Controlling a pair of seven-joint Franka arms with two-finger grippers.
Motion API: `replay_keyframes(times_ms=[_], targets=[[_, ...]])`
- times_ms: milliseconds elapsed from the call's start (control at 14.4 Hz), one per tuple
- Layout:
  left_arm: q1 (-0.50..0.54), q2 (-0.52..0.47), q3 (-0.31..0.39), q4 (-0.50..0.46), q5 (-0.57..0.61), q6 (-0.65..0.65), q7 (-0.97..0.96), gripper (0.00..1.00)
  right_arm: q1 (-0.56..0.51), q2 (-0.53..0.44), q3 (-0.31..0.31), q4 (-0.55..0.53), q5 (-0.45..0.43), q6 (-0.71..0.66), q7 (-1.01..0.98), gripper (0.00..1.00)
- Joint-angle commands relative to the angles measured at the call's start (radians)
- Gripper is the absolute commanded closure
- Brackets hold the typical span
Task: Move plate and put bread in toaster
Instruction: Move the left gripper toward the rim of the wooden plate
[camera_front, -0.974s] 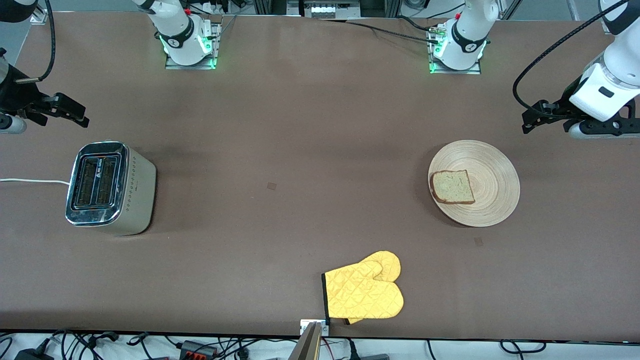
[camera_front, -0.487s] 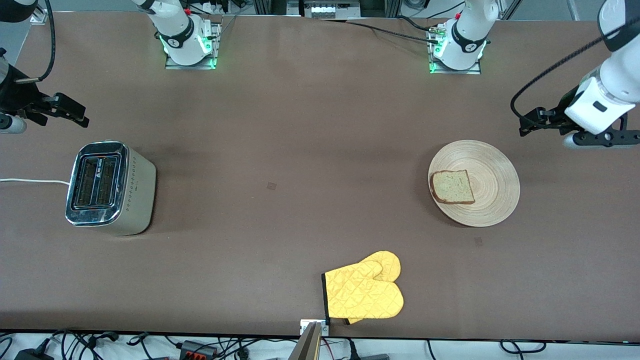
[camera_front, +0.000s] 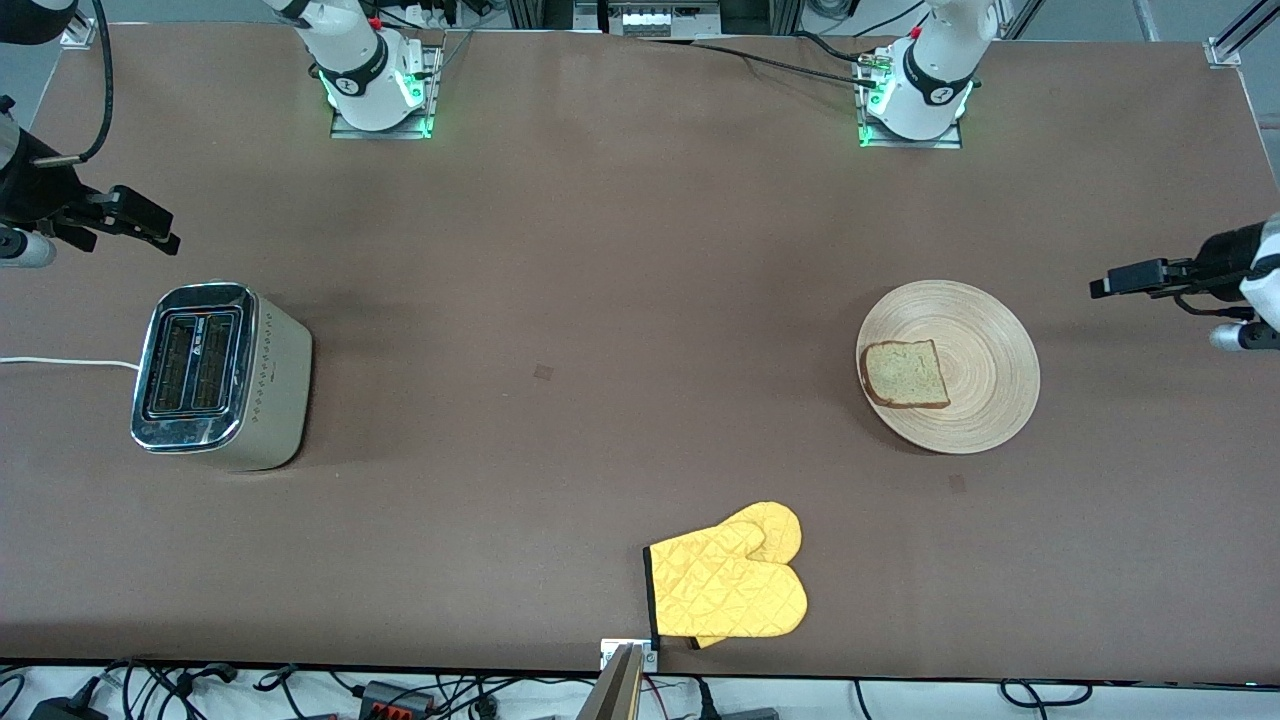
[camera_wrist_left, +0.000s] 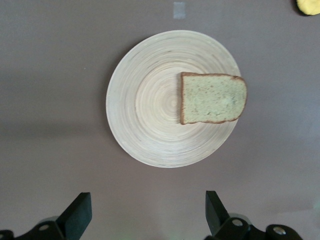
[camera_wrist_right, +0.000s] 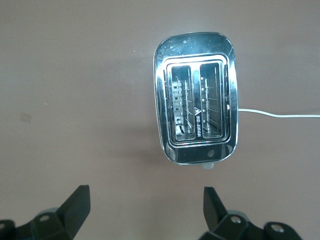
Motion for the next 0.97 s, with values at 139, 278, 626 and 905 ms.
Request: replay_keyframes(times_ms=[139,278,626,905], targets=[[0.07,0.138,-0.009,0.05,-0.051,-0.043,0.145,0.0,-0.013,-0.019,0.012,-0.012,0.005,-0.003,-0.012,0.0],[0.119,0.193,-0.009,0.048,-0.097,-0.043,0.231,0.0,-0.012,-0.019,0.012,-0.014,0.005,-0.001,-0.012,0.0],[0.167,0.354,-0.009,0.05,-0.183,-0.024,0.371,0.0,-0.012,-0.017,0.012,-0.014,0.005,-0.001,-0.012,0.0],[0.187,0.425,-0.009,0.05,-0.194,0.057,0.38,0.0,-0.013,-0.017,0.012,-0.014,0.005,-0.001,-0.013,0.0]])
